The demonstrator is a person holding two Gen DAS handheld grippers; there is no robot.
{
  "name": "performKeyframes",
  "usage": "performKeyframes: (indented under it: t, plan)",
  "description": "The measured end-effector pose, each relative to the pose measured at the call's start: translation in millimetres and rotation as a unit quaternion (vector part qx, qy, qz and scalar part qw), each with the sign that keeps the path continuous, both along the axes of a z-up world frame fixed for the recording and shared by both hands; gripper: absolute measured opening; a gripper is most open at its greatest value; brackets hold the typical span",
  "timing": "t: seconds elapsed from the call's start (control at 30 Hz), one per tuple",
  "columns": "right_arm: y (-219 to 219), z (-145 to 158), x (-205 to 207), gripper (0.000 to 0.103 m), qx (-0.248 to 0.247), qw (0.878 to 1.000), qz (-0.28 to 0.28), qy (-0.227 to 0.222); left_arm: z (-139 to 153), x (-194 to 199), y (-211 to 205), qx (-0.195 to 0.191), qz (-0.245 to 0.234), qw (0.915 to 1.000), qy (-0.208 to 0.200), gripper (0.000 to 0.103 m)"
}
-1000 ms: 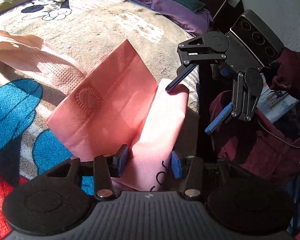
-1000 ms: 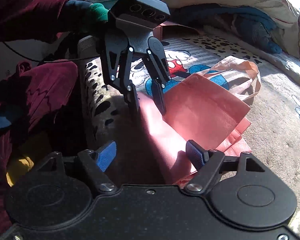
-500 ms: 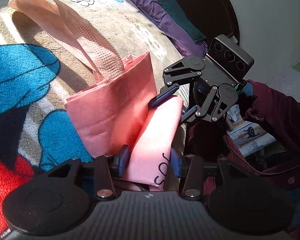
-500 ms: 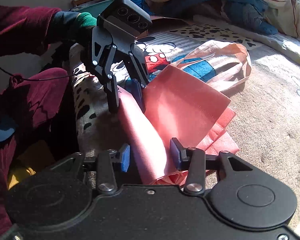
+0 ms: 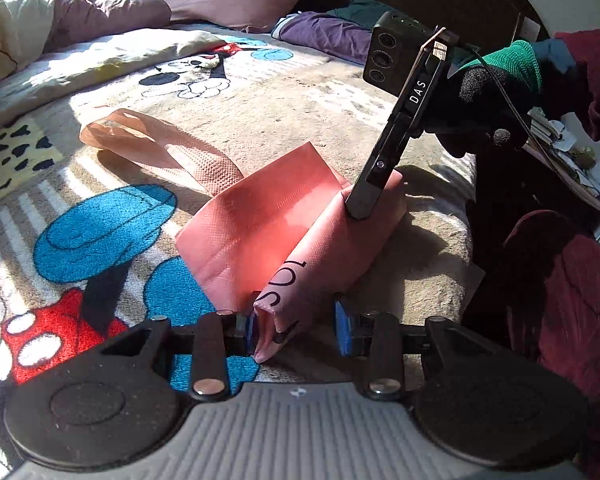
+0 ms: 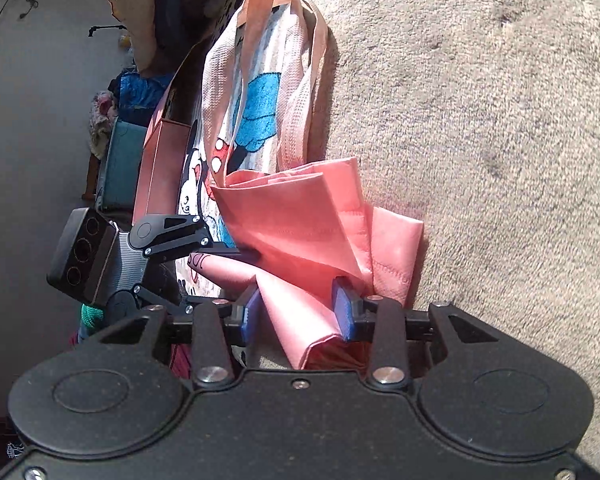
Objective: Fold shopping bag
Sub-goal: 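Lift the folded bag bottom upright with both tools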
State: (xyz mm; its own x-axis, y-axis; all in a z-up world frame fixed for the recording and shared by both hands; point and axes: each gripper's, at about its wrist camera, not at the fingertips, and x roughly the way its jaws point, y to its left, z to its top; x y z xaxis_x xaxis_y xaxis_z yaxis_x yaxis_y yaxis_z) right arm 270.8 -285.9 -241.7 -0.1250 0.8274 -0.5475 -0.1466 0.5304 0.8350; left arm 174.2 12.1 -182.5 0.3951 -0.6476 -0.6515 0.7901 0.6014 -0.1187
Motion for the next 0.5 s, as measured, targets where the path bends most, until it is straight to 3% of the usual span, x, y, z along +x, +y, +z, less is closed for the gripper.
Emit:
performKeyframes:
  t: [0.07,0.17,0.23,0.37,0.43,0.5]
  plan:
    - [-2,-3,-4,0.034,0.006,1.0,-0.016,0.007,10,-20,-3,0.01,0.011,0.9977,-0.067,0.039]
    - [-3,-6,-10,0.034,0.018,0.999,-0.032,0.01,20,-46,-9,0.028,0.022,0.9872,-0.155,0.039]
    - [-4,-6,-13,0.034,0.021,0.999,-0.041,0.012,6,-36,-28,0.053,0.006,0.989,-0.138,0.039]
    - [-3,-4,-20,0.029,0.016,0.998,-0.061,0.001,1,-11,-31,0.041,0.021,0.9953,-0.085,0.039]
    - [-1,3,-25,0.029,0.009,0.998,-0.064,-0.022,-2,1,-33,0.035,0.029,0.9973,-0.058,0.039]
    - [5,19,-35,0.029,-0.01,0.994,-0.06,-0.086,-5,13,-34,0.029,0.036,0.9984,-0.032,0.039]
